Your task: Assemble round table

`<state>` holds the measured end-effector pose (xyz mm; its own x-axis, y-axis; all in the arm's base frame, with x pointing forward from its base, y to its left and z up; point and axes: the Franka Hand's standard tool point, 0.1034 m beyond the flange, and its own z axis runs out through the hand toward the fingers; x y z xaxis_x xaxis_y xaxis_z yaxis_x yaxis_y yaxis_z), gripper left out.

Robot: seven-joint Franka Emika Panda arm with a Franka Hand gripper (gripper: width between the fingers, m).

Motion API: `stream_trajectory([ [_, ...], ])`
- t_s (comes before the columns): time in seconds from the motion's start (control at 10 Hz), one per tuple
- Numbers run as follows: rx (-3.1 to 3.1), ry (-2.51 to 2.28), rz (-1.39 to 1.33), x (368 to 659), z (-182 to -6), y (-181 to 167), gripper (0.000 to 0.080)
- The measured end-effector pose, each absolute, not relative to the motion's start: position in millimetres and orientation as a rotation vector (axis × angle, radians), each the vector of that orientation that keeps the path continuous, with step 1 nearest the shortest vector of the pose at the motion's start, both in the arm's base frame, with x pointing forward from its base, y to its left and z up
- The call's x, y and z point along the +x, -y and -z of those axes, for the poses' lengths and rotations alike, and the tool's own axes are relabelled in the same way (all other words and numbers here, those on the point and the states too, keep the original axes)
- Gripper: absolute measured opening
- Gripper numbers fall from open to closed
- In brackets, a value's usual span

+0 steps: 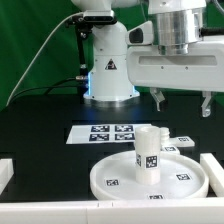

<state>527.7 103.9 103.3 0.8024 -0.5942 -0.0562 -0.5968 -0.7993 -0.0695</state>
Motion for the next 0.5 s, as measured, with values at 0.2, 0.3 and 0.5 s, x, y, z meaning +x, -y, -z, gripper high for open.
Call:
stream_trajectory([
  [0.2, -3.077, -0.406, -0.042, 521, -97.7, -115, 0.0649],
  [0.3, -3.120, -0.181, -0.050, 516, -95.0, -127, 0.0649],
  [0.5, -3.124, 0.050, -0.022, 515, -94.1, -130, 0.0649],
])
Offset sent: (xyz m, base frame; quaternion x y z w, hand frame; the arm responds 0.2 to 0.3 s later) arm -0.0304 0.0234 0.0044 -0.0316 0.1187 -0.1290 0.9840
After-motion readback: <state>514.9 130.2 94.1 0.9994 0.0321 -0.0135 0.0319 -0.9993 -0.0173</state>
